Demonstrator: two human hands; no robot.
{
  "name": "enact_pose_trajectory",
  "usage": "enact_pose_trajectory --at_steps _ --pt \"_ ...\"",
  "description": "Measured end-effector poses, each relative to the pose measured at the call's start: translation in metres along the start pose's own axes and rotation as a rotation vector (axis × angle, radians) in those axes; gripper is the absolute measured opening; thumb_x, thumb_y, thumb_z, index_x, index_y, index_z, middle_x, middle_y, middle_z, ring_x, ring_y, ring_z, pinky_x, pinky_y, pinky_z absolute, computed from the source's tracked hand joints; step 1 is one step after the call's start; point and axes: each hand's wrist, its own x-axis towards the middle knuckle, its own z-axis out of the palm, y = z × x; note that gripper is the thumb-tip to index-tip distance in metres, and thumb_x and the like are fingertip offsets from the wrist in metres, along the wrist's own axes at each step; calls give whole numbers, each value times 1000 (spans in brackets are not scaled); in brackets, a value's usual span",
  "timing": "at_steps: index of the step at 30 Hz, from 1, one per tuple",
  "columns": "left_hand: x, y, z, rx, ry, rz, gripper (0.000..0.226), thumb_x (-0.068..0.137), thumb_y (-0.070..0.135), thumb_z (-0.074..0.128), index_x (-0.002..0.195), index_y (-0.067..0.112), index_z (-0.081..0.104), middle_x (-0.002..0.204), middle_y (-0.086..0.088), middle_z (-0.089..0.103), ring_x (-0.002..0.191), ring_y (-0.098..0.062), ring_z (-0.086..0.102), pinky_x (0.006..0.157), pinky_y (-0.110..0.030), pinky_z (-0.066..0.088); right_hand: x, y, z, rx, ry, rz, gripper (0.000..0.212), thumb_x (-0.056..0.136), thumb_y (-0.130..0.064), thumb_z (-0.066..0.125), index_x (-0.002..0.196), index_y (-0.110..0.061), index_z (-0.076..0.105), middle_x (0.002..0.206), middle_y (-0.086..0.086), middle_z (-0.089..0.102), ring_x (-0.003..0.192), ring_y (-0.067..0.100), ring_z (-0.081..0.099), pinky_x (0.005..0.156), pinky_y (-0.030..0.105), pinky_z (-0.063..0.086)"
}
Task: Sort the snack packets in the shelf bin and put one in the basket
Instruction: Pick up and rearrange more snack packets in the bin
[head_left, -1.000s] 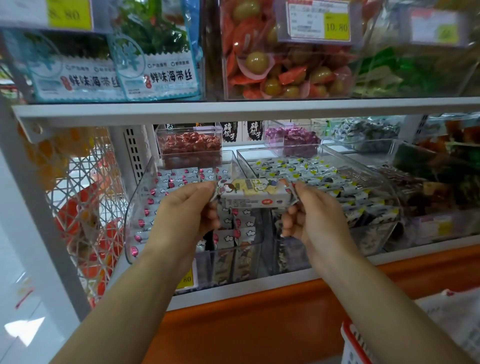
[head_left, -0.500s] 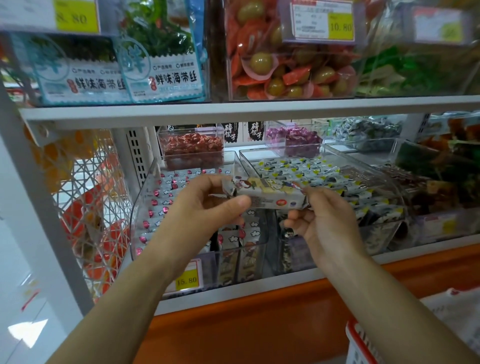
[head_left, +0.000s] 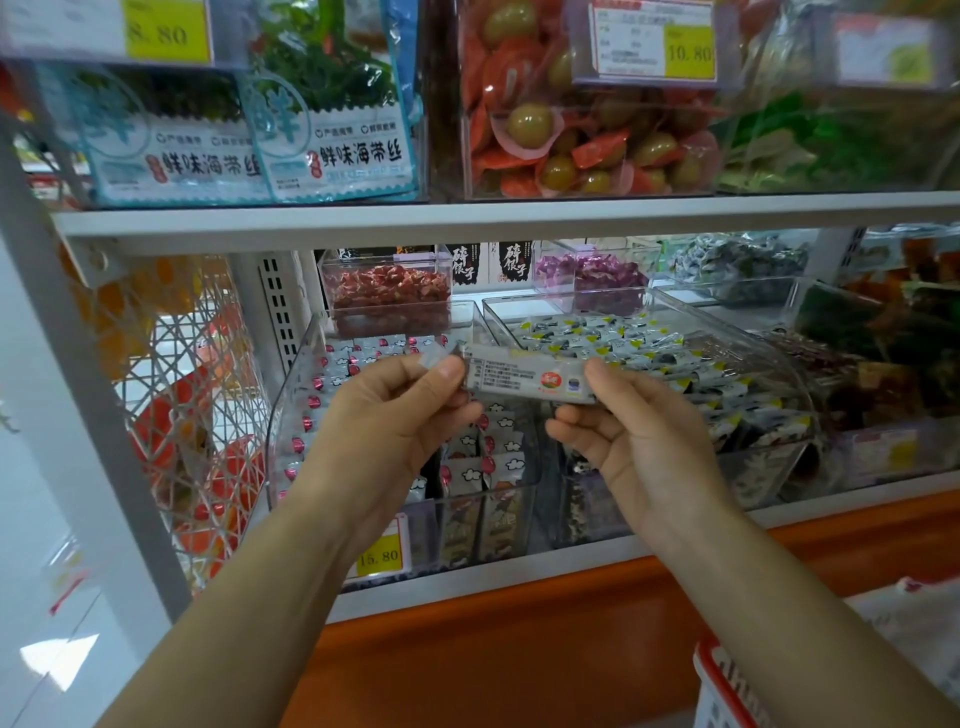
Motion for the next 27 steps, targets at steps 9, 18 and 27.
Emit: enact_pose_trajectory --at_steps 9,18,27 --pt "-1 0 7 -220 79 1 17 82 18 57 66 12 56 59 1 62 57 -7 61 59 -17 54 -2 0 2 -11 -90 75 25 72 -25 63 84 -3 64 71 11 72 57 17 68 51 23 56" --pt "0 -2 4 -235 69 -68 16 92 16 50 80 10 60 58 3 60 55 -5 60 59 -16 53 -3 -2 0 -23 -77 99 30 67 -26 65 82 -1 62 66 11 71 48 13 65 43 20 52" --pt "-1 -4 7 -166 128 -76 34 92 30 52 69 14 72 55 3 59 53 -6 59 55 -19 54 1 1 -2 22 -27 138 27 66 -25 67 78 -1 62 60 6 65 39 6 55 37 15 44"
